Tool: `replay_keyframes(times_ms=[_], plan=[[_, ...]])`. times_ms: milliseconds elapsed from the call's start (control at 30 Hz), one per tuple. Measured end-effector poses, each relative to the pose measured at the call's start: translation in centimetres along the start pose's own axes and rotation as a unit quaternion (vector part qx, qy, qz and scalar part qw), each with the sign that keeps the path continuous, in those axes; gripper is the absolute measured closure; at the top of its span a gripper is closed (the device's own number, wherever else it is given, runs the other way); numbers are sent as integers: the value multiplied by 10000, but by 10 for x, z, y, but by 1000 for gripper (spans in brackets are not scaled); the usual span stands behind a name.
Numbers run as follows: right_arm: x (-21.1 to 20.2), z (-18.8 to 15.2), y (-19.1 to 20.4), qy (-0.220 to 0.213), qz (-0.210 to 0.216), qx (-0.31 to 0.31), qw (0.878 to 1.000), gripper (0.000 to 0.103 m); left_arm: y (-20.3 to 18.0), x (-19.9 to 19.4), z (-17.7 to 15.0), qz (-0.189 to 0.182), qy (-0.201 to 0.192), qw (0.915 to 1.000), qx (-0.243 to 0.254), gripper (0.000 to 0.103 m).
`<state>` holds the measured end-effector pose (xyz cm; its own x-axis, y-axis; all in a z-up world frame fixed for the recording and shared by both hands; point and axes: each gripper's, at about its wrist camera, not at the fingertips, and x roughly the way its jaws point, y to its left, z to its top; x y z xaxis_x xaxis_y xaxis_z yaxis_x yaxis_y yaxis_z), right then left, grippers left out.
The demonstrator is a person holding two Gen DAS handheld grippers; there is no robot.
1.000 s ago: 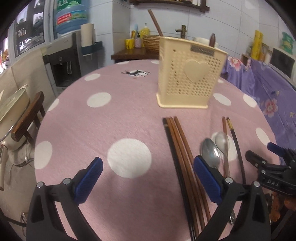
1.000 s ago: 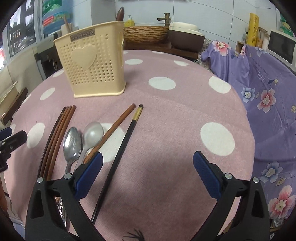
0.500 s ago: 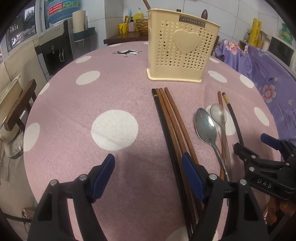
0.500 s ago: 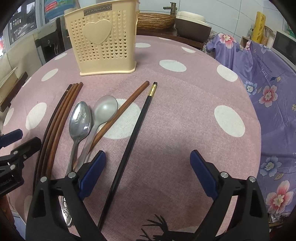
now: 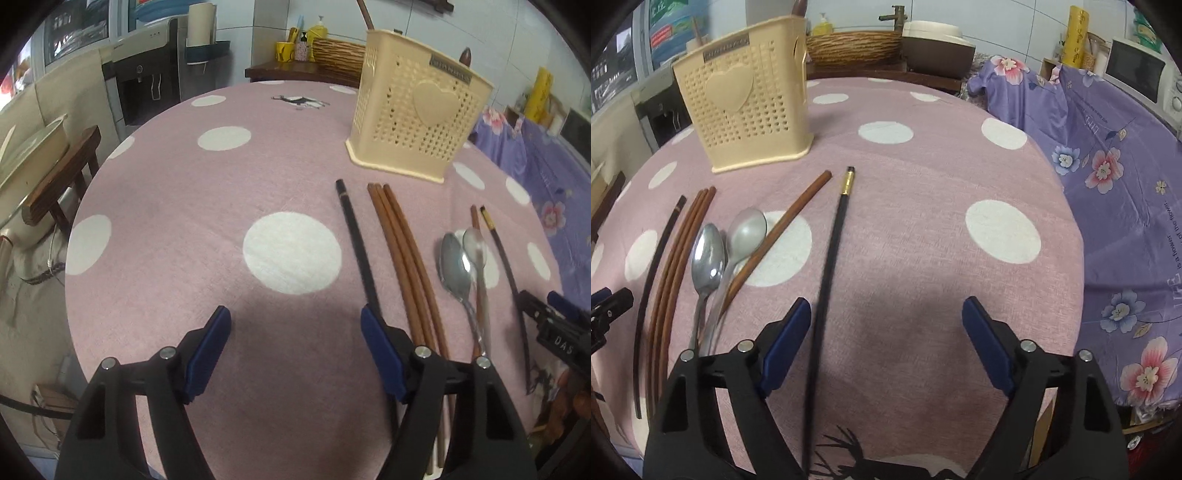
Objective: Organize utensils
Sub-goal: 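Close the right tool on a gold-tipped black chopstick while the left tool grasps another black chopstick, then lift both black chopsticks and carry them toward the beige holder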
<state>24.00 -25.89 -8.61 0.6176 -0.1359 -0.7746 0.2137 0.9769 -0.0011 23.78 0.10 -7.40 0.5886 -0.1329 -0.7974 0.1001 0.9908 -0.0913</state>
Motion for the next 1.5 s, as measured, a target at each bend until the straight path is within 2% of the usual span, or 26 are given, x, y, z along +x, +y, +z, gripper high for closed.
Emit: replay_keyframes(times_ms=[167, 300, 367, 533, 633, 767, 1000, 1367, 1500], plan=[[3, 13, 7, -56, 164, -153, 9997, 27, -20, 4, 11, -70, -117, 9996, 241, 31], [13, 26, -1, -22, 223, -32, 9997, 35, -21, 15, 21, -205, -20, 9998, 84, 40], [18, 32, -5, 6, 248, 46, 9997, 44, -20, 20, 28, -279, 8, 9996, -23, 44], [27, 49, -2, 14, 329, 54, 9994, 52, -26, 32, 41, -262, 32, 9996, -77, 54], [30, 54, 3, -2, 327, 8, 9995, 56, -28, 40, 45, -275, 120, 9995, -113, 55], [35, 53, 8, 58, 327, -25, 9994, 62, -32, 46, 49, -153, 80, 9998, -21, 59], [46, 58, 9, 113, 242, -47, 9996, 66, -39, 58, 62, 211, -11, 9997, 124, 77], [62, 69, 19, 253, 190, -167, 9994, 76, -40, 61, 66, 361, -44, 9993, 101, 78], [64, 72, 24, 219, 142, -250, 9993, 87, -42, 61, 66, 395, -16, 9991, 137, 78]])
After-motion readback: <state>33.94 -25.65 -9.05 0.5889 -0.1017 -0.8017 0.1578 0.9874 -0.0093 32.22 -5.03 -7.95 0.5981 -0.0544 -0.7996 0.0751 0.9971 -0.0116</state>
